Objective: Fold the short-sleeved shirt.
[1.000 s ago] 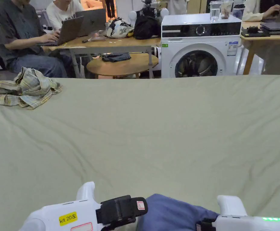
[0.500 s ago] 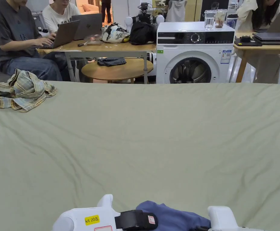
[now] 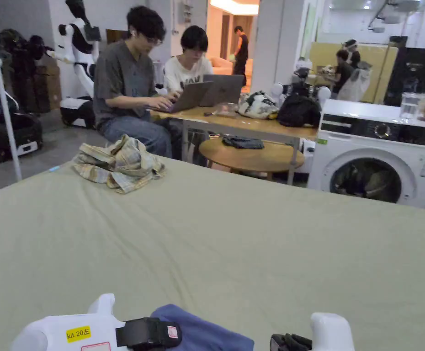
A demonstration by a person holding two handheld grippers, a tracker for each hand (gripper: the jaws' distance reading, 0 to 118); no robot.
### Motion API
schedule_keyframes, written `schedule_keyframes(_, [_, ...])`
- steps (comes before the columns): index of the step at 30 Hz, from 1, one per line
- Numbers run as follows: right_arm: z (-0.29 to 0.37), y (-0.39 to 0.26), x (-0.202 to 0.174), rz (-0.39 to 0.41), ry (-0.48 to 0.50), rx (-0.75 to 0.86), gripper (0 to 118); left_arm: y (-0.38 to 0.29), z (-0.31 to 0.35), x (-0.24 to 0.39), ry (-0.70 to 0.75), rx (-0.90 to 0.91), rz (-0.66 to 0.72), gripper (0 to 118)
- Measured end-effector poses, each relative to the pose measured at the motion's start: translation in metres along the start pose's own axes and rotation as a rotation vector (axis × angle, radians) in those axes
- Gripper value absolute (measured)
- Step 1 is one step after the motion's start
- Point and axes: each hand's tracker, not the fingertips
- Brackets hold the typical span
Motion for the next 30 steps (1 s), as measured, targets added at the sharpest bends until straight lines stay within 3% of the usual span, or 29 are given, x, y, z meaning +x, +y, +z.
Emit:
schedule_keyframes(4, [-0.035, 0.026, -0.031, 0.029, 0.082, -0.017, 0, 0.073, 0.062, -0.05, 0.17, 0.09, -0.037, 36])
schedule_keyframes(8, [-0.052, 0.036, -0.045, 0.062, 0.102, -0.033, 0, 0.125, 0.091, -0.096, 0.314, 0.097, 0.054, 36])
schedule_keyframes(10, [-0.06, 0.039, -0.045, 0.076, 0.096, -0.043, 0, 0.134, 0.094, -0.096, 0.468, 0.11, -0.023, 36])
schedule_keyframes(11, [-0.062, 0.041, -0.045, 0.077, 0.095, -0.052, 0, 0.139, 0.093, -0.094, 0.542, 0.116, -0.09, 48])
schedule_keyframes(12, [-0.061, 0.041, -0.043, 0.078, 0.096, -0.052, 0, 0.141, 0.096, -0.087, 0.638, 0.148, -0.142, 77])
schedule_keyframes(13, [-0.06, 0.041, -0.04, 0.079, 0.099, -0.05, 0, 0.146, 0.105, -0.078, 0.736, 0.192, -0.186, 87])
schedule_keyframes(17, [-0.058, 0.046, -0.028, 0.102, 0.055, -0.014, 0, 0.138, 0.128, -0.026, 0.789, 0.38, -0.372, 86])
schedule_keyframes(23, [-0.024, 0.063, -0.004, 0.107, -0.02, 0.133, 0, 0.084, 0.125, 0.08, 0.592, 0.635, -0.653, 85])
schedule_keyframes(26, [0.005, 0.073, 0.012, 0.117, -0.078, 0.199, 0, 0.057, 0.098, 0.127, 0.436, 0.59, -0.792, 64])
schedule_keyframes(29, [0.044, 0.077, 0.034, 0.144, -0.159, 0.251, 0, 0.035, 0.059, 0.166, 0.38, 0.569, -0.91, 23])
schedule_keyframes(30, [0.058, 0.076, 0.042, 0.149, -0.195, 0.27, 0, 0.026, 0.045, 0.178, 0.334, 0.562, -0.933, 2])
